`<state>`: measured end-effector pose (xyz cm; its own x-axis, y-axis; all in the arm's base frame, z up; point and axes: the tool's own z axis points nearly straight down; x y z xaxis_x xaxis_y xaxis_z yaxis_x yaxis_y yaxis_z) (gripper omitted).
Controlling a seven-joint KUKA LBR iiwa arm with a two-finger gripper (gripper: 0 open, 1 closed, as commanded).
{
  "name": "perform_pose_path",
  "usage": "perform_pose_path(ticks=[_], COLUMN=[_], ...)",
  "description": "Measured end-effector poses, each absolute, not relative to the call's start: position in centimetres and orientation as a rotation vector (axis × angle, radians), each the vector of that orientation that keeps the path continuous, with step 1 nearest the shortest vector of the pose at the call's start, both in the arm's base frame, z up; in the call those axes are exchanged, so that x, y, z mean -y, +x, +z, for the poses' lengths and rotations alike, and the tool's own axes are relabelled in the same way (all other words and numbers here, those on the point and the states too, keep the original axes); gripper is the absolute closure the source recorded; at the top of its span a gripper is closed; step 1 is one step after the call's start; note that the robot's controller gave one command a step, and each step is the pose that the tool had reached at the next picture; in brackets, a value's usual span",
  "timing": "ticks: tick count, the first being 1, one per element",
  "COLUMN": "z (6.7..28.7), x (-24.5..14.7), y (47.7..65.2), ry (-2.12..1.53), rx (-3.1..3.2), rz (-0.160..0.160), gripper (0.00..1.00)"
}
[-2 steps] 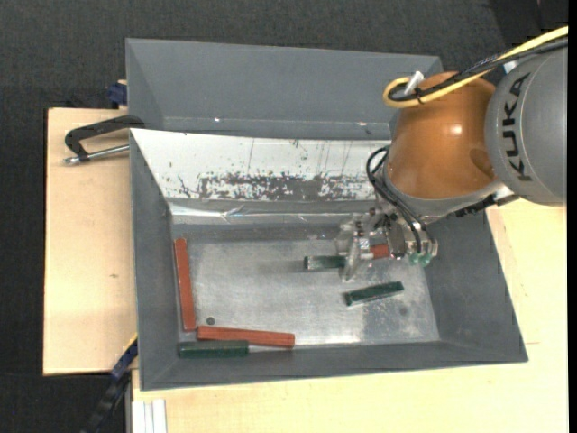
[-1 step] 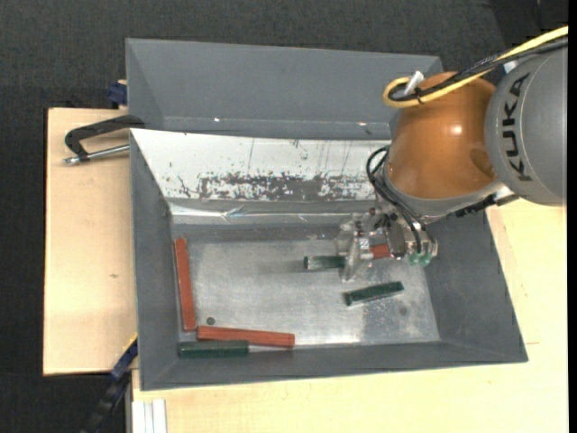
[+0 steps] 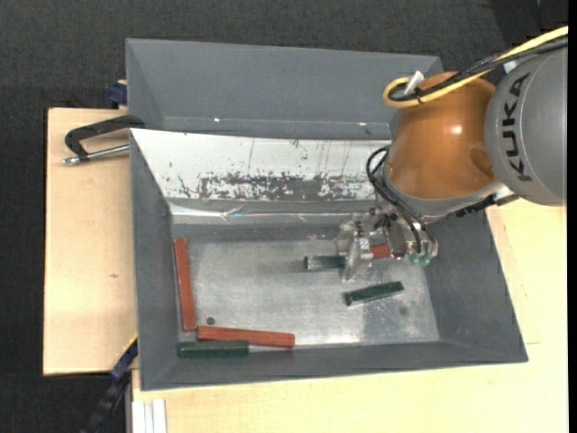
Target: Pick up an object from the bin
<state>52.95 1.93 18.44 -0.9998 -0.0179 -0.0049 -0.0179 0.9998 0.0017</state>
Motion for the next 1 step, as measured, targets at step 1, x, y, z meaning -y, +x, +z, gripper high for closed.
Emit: perform_pose_path(ticks=[1], z=[18.44], x=[-1.93], y=[52.95], ry=[-0.028], rx=[-3.137], rz=[0.003], gripper=[1.00])
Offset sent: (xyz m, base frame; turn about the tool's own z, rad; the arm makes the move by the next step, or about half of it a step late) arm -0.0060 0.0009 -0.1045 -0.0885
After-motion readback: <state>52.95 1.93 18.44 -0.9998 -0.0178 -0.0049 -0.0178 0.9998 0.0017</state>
